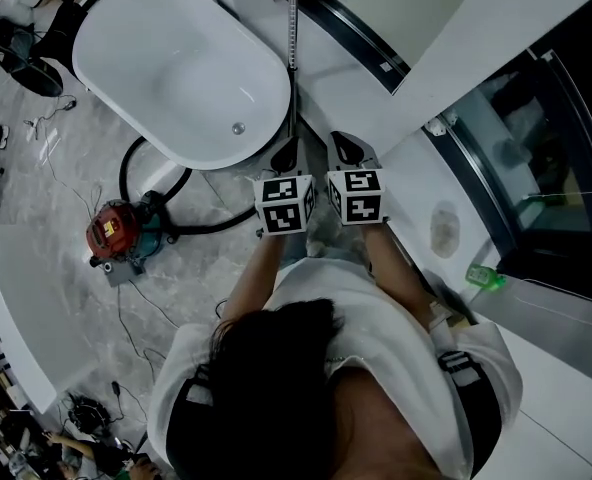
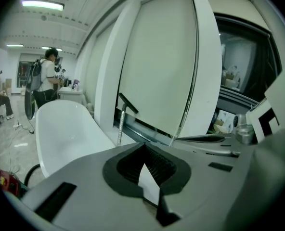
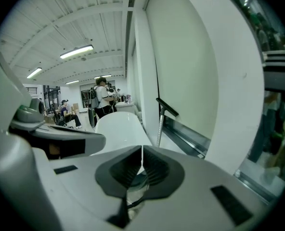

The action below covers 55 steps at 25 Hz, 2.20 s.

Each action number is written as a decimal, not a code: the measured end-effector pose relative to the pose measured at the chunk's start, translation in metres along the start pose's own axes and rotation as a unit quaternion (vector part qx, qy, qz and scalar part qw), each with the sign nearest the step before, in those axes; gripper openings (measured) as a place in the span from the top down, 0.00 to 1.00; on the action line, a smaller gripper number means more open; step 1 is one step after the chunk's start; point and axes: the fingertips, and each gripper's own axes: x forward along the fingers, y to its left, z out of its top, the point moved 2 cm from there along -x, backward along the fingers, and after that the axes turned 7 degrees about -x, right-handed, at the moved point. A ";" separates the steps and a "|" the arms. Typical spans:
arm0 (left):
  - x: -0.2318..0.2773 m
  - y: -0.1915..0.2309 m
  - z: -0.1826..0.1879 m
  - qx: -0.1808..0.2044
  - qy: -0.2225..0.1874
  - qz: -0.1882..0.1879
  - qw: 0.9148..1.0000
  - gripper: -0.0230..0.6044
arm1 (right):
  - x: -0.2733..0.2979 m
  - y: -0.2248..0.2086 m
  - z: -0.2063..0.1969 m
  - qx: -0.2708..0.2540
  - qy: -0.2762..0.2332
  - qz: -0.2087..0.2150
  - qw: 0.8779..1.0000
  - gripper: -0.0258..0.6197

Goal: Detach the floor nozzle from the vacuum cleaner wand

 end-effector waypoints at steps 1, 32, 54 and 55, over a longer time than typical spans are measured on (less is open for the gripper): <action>0.002 0.002 0.002 0.000 0.000 0.000 1.000 0.96 | 0.003 0.000 0.001 0.001 0.001 0.000 1.000 0.93; 0.113 0.095 0.080 -0.011 0.023 -0.047 0.999 0.96 | 0.143 -0.004 0.063 0.006 0.031 -0.031 0.999 0.93; 0.135 0.105 0.111 0.024 0.015 -0.085 0.996 0.96 | 0.159 -0.016 0.085 0.022 0.016 -0.068 0.997 0.93; 0.136 0.107 0.113 0.024 0.014 -0.083 0.996 0.96 | 0.160 -0.017 0.086 0.023 0.013 -0.068 0.997 0.93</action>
